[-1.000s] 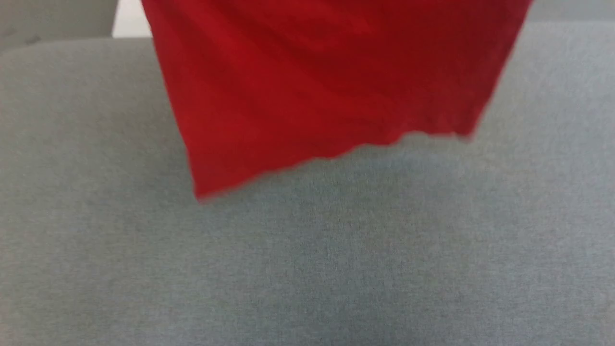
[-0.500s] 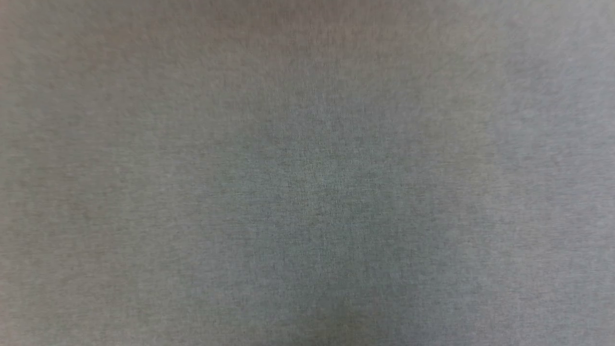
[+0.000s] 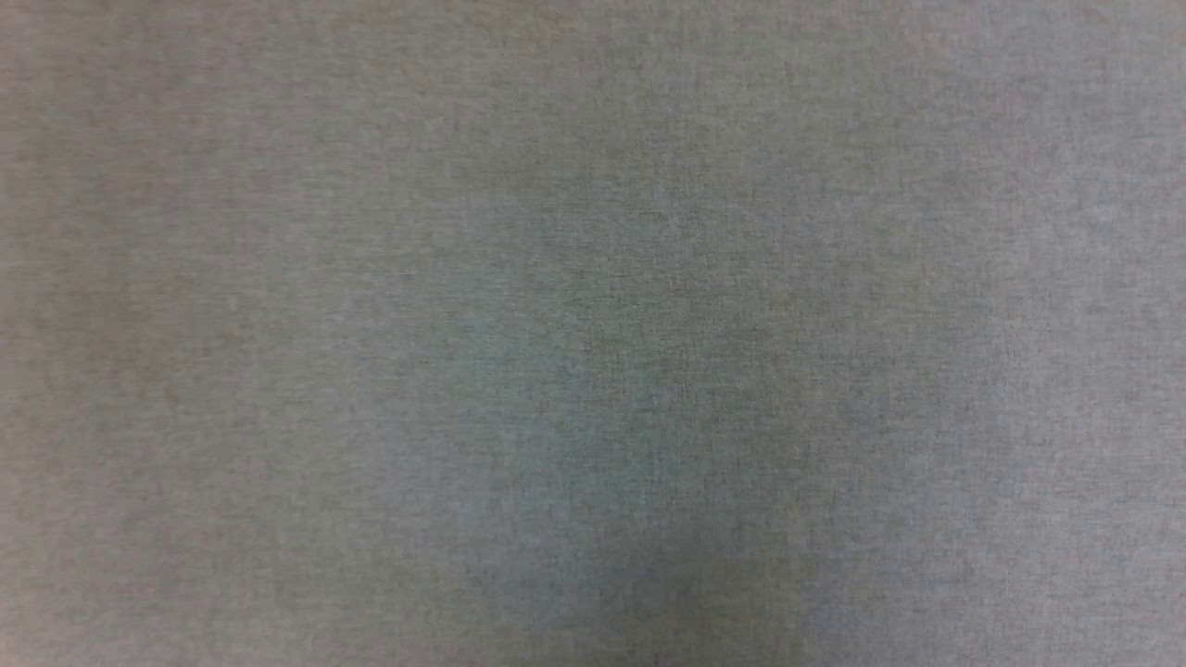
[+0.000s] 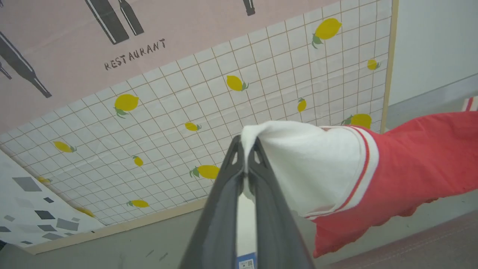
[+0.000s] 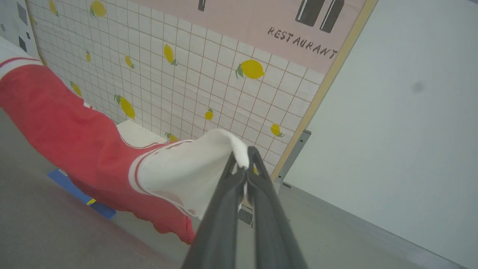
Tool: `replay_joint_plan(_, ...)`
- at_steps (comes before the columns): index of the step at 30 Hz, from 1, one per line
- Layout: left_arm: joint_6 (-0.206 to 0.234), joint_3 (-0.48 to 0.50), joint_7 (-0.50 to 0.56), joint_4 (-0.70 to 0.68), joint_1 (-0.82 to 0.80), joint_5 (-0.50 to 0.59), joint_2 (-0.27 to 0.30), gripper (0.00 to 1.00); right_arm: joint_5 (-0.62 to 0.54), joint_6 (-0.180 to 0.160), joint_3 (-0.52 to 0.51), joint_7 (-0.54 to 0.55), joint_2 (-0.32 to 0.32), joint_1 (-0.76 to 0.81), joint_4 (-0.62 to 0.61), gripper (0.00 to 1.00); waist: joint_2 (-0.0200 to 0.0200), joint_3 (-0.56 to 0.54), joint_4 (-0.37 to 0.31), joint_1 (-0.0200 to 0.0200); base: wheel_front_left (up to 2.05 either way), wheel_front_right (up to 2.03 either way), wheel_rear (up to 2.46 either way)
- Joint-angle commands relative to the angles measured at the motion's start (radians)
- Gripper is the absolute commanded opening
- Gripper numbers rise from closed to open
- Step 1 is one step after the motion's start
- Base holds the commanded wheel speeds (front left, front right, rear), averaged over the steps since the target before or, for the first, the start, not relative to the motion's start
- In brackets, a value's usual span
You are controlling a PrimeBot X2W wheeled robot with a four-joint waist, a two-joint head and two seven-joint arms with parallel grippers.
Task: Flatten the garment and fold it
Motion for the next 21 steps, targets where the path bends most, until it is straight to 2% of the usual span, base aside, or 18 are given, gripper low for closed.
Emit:
replay_joint_plan(1,0.013,-0.008,-0.014,0.002,0.059,-0.015,-0.013,0.0,0.018,-0.002,0.013,-0.012,-0.007,0.049,0.006,0.0,0.0,-0.041,0.021,-0.0002,0.0,0.0,0.0)
replay_joint_plan(5,0.042,-0.023,-0.023,-0.008,0.251,-0.046,-0.029,0.0,0.077,-0.002,0.037,-0.024,-0.006,0.206,0.01,0.0,0.0,-0.114,0.028,-0.0002,0.0,0.0,0.0)
replay_joint_plan(11,0.105,-0.047,0.008,-0.118,0.582,-0.104,-0.025,0.0,0.133,-0.002,0.088,0.0,-0.037,0.472,-0.026,0.0,0.0,-0.24,0.044,-0.0002,0.0,0.0,0.0)
replay_joint_plan(17,0.204,-0.073,0.087,-0.305,0.924,-0.159,0.036,0.0,0.16,-0.002,0.12,0.027,-0.099,0.706,-0.091,0.0,0.0,-0.356,0.052,-0.0002,0.0,0.0,0.0)
replay_joint_plan(21,0.28,-0.083,0.143,-0.457,1.14,-0.2,0.103,0.0,0.17,-0.002,0.134,0.062,-0.15,0.853,-0.138,0.0,0.0,-0.418,0.055,-0.0002,0.0,0.0,0.0)
